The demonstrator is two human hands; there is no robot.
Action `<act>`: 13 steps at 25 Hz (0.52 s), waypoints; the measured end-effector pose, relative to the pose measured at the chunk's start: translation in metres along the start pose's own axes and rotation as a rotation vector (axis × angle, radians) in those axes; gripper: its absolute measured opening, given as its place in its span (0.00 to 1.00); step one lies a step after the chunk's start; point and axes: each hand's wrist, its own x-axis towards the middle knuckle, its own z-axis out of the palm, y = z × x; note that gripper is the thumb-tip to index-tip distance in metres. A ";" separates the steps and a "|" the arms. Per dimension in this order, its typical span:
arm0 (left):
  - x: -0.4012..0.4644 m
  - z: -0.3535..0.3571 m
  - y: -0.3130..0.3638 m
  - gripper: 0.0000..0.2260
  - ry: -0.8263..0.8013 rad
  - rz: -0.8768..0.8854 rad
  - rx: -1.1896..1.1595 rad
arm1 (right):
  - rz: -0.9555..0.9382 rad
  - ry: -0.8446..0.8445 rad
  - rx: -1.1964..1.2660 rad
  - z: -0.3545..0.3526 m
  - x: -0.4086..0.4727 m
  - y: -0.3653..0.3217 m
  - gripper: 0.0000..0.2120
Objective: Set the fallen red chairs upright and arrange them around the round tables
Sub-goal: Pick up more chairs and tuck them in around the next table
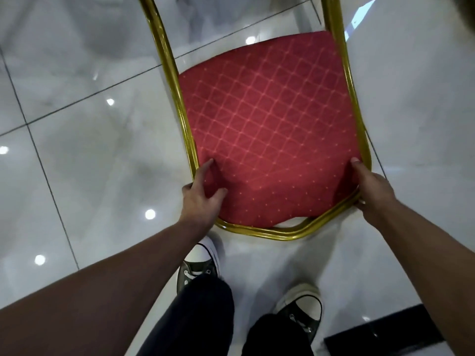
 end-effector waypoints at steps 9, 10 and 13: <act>-0.198 -0.127 0.112 0.29 0.027 -0.068 0.100 | -0.064 0.197 -0.135 -0.113 -0.254 -0.086 0.30; -0.229 -0.155 0.137 0.28 0.024 -0.114 0.111 | -0.074 0.220 -0.143 -0.135 -0.299 -0.112 0.30; -0.309 -0.226 0.215 0.28 0.019 -0.183 0.257 | -0.104 0.270 -0.204 -0.185 -0.418 -0.189 0.26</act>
